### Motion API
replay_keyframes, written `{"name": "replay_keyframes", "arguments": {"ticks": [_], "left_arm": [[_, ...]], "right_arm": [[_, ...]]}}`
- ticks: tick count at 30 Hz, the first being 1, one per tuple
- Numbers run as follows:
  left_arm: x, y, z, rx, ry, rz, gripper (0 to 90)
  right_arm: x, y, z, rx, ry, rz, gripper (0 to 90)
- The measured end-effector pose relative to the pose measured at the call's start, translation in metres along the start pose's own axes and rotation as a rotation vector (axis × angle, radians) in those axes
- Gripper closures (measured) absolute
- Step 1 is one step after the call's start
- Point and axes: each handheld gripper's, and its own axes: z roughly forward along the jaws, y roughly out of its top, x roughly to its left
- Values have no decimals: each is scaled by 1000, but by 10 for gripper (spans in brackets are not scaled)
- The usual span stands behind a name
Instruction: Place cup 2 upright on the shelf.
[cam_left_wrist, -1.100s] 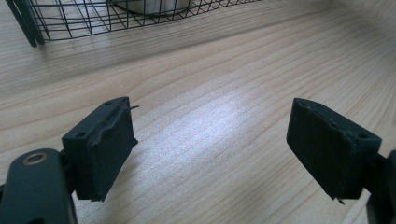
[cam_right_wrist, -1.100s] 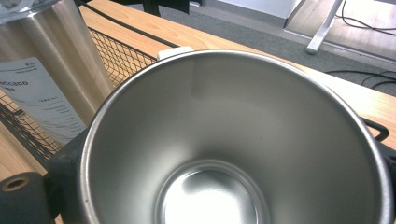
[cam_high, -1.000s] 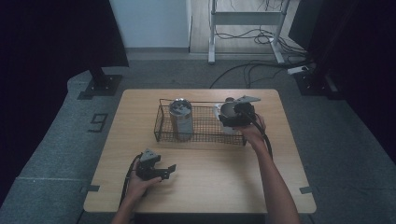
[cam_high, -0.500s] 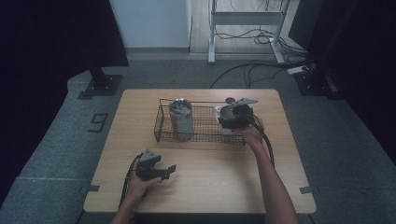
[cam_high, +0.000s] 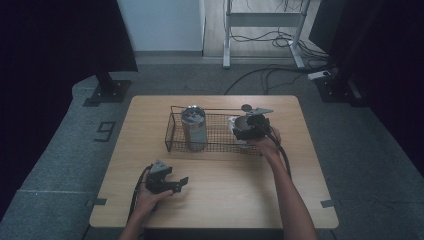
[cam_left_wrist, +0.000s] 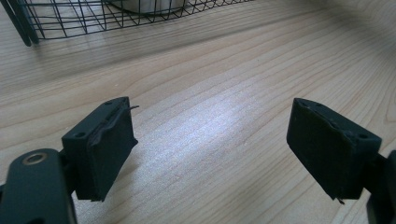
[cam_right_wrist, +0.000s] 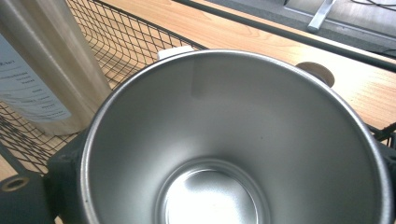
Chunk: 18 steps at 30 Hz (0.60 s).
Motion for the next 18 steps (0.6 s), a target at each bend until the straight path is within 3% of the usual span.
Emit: {"name": "replay_keyframes", "arguments": {"ticks": [11, 18], "left_arm": [[-1, -1, 2, 10, -1, 2, 152], [-1, -1, 2, 9, -4, 2, 152]], "right_arm": [[-7, -12, 5, 25, -3, 24, 63], [-5, -12, 8, 46, -14, 11, 63]]}}
